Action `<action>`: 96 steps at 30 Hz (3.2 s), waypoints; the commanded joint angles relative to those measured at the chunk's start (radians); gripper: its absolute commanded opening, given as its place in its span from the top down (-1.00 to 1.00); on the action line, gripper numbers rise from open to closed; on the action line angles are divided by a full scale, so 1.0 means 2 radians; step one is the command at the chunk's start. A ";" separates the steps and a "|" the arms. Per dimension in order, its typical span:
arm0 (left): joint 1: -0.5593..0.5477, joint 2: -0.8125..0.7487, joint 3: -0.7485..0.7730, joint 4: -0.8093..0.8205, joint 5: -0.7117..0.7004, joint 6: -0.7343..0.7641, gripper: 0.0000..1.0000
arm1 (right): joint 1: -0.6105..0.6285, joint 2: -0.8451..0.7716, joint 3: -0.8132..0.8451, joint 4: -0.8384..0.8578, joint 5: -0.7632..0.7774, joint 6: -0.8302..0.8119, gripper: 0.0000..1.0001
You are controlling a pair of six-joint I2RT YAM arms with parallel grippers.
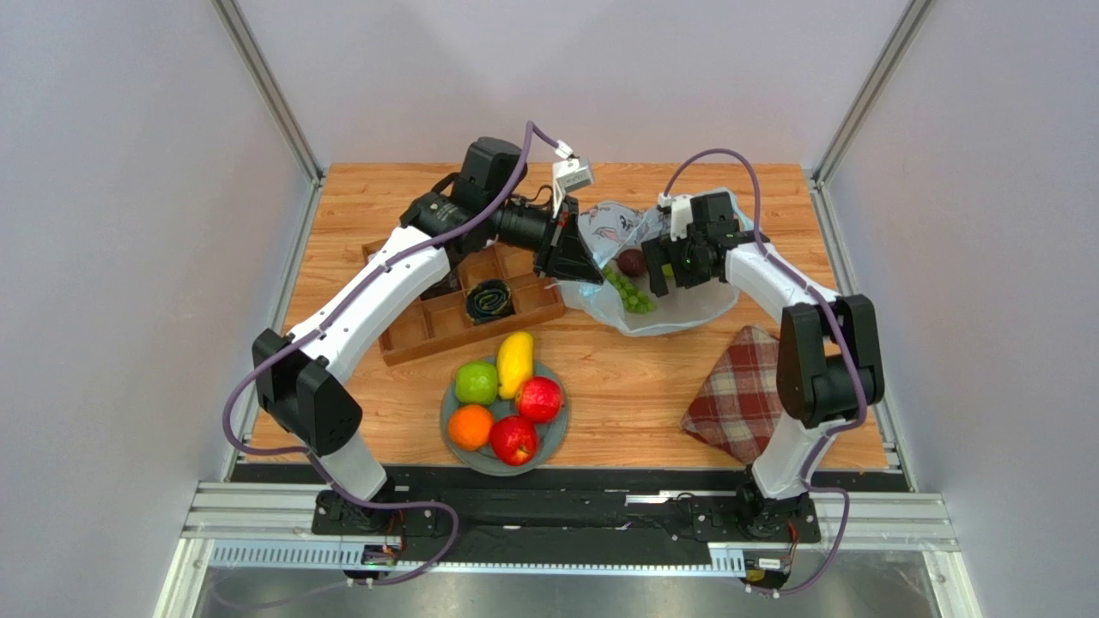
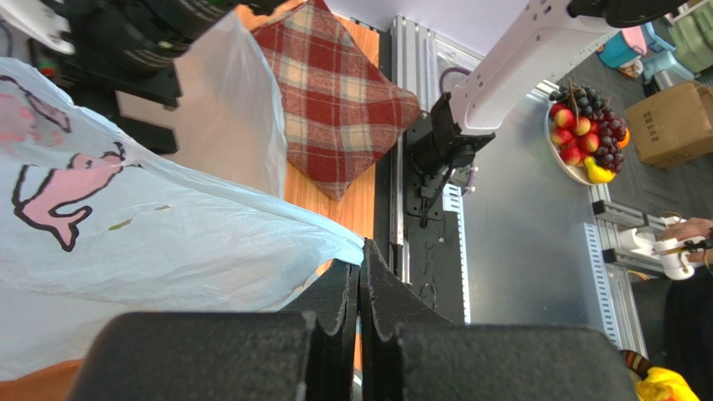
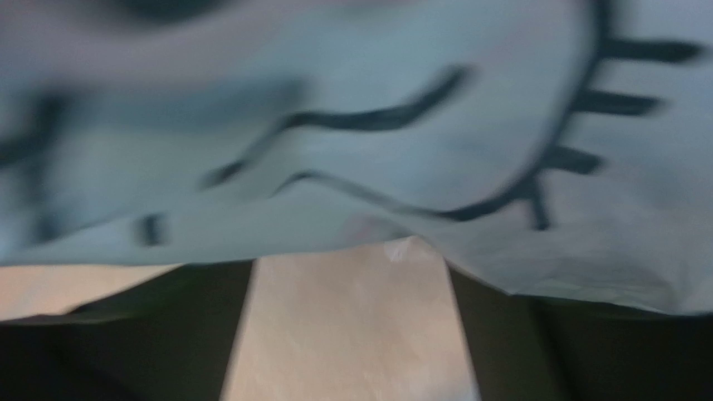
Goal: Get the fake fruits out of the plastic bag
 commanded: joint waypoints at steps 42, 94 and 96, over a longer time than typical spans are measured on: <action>0.012 0.099 0.065 0.044 -0.020 -0.048 1.00 | -0.043 -0.061 0.073 -0.054 -0.341 0.033 0.86; 0.068 0.036 0.034 0.029 -0.034 -0.023 1.00 | 0.227 -0.121 0.005 -0.049 -0.256 -0.176 0.67; 0.071 0.036 0.043 0.028 -0.036 -0.025 1.00 | 0.250 -0.095 0.036 -0.061 -0.268 -0.193 0.66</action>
